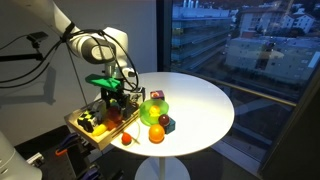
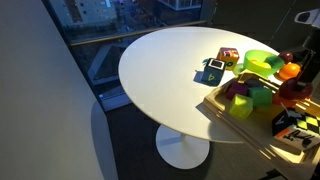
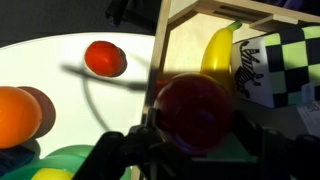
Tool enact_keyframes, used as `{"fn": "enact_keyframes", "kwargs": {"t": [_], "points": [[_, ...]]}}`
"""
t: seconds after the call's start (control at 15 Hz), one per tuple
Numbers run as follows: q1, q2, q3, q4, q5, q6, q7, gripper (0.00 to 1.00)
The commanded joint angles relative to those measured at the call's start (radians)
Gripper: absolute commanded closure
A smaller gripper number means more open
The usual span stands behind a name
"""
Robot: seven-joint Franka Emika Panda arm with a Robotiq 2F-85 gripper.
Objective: Remove the plastic apple from the crate and put it on the table
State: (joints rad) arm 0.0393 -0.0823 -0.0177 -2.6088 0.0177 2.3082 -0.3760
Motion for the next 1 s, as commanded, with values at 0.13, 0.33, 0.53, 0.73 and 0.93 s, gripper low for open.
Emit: {"fn": "enact_keyframes", "kwargs": {"t": [0.13, 0.33, 0.53, 0.73, 0.93], "points": [[-0.014, -0.052, -0.015, -0.003, 0.024, -0.033, -0.051, 0.48], [-0.021, -0.083, -0.025, -0.003, 0.012, -0.055, -0.05, 0.48], [-0.031, -0.104, -0.037, 0.005, -0.004, -0.071, -0.03, 0.48], [-0.044, -0.098, -0.051, 0.023, -0.013, -0.071, -0.016, 0.48], [-0.061, -0.074, -0.063, 0.046, -0.016, -0.054, -0.001, 0.48]]}}
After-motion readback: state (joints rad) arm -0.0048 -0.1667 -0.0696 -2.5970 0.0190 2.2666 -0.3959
